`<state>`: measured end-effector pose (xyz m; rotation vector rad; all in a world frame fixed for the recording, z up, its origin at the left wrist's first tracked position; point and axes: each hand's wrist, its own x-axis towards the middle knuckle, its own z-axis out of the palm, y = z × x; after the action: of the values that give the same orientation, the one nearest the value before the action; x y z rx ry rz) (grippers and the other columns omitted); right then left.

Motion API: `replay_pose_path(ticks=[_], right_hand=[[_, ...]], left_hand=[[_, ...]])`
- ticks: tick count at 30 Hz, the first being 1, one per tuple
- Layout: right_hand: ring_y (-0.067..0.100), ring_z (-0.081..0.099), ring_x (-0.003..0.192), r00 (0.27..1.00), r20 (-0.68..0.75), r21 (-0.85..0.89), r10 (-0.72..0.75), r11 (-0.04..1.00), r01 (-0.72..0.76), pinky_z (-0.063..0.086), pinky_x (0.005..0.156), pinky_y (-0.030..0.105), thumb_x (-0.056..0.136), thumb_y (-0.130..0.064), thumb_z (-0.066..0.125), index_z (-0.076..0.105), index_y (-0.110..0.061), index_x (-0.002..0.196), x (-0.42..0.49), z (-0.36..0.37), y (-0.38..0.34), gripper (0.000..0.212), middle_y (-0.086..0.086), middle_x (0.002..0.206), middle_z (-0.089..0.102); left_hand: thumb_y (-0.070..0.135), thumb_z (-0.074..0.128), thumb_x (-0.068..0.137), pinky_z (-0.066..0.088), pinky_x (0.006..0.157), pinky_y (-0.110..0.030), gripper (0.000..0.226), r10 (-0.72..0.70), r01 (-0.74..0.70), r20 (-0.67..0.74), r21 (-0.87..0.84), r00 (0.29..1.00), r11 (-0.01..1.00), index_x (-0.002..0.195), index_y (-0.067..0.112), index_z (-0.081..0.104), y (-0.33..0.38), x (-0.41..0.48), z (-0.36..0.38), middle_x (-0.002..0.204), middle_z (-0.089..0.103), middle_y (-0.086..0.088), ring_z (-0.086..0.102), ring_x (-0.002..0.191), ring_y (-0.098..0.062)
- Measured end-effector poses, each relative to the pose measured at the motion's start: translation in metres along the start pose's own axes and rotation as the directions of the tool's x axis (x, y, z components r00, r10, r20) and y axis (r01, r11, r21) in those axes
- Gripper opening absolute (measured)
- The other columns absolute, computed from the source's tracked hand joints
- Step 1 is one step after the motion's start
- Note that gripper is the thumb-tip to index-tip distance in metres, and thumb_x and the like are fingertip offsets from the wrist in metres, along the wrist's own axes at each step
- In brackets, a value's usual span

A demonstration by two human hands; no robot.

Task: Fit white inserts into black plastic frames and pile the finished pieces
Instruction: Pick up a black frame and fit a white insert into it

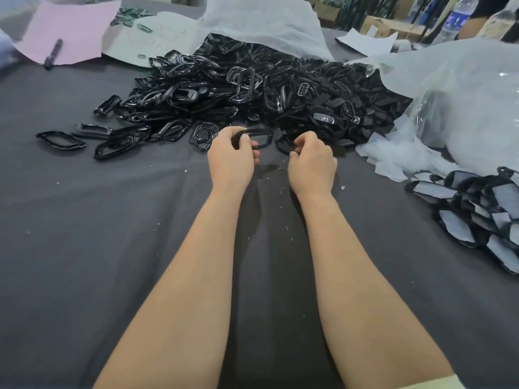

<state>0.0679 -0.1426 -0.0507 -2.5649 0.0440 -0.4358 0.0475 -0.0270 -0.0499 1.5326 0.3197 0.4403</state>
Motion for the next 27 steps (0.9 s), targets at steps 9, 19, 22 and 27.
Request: replay_pose_path(ticks=[9, 19, 22, 27], right_hand=[[0.028, 0.046, 0.117, 0.996, 0.088, -0.073, -0.023, 0.997, 0.029, 0.032, 0.097, 0.036, 0.097, -0.026, 0.048, 0.06, -0.022, 0.122, 0.001, -0.002, 0.002, 0.028, 0.006, 0.123, 0.056], [0.014, 0.053, 0.077, 0.985, -0.171, 0.538, 0.026, 0.84, 0.071, 0.043, 0.076, 0.022, 0.091, -0.006, 0.056, 0.053, -0.015, 0.093, -0.006, -0.007, -0.002, 0.01, 0.008, 0.096, 0.061], [0.013, 0.058, 0.068, 0.997, -0.07, 0.714, 0.043, 0.699, 0.02, 0.048, 0.073, 0.028, 0.091, -0.004, 0.057, 0.05, -0.023, 0.084, -0.005, -0.008, -0.007, 0.021, 0.002, 0.078, 0.063], [0.017, 0.06, 0.079, 1.0, 0.012, 0.767, 0.01, 0.641, -0.016, 0.053, 0.084, 0.043, 0.089, -0.009, 0.061, 0.059, -0.021, 0.081, -0.007, -0.008, -0.012, 0.014, 0.0, 0.081, 0.063]], left_hand=[[0.008, 0.043, 0.099, 0.059, 0.072, -0.034, 0.013, 0.077, -0.074, -0.098, 0.04, 0.992, 0.996, 0.102, 0.016, 0.052, -0.002, -0.004, 0.006, 0.079, 0.062, 0.005, 0.06, 0.063, -0.007], [0.006, 0.043, 0.097, 0.058, 0.081, -0.038, 0.02, 0.07, -0.068, -0.06, 0.04, 0.996, 0.997, 0.105, 0.021, 0.054, -0.003, -0.001, 0.005, 0.08, 0.065, 0.009, 0.065, 0.074, -0.012], [0.006, 0.044, 0.097, 0.058, 0.08, -0.037, 0.02, 0.065, -0.065, -0.035, 0.006, 0.997, 0.998, 0.104, 0.021, 0.056, -0.003, 0.001, 0.006, 0.079, 0.066, 0.008, 0.063, 0.067, -0.007], [0.007, 0.039, 0.1, 0.057, 0.073, -0.03, 0.022, -0.01, 0.009, -0.006, -0.131, 1.0, 0.991, 0.105, 0.016, 0.059, 0.0, 0.003, 0.005, 0.082, 0.066, 0.002, 0.06, 0.059, -0.004]])
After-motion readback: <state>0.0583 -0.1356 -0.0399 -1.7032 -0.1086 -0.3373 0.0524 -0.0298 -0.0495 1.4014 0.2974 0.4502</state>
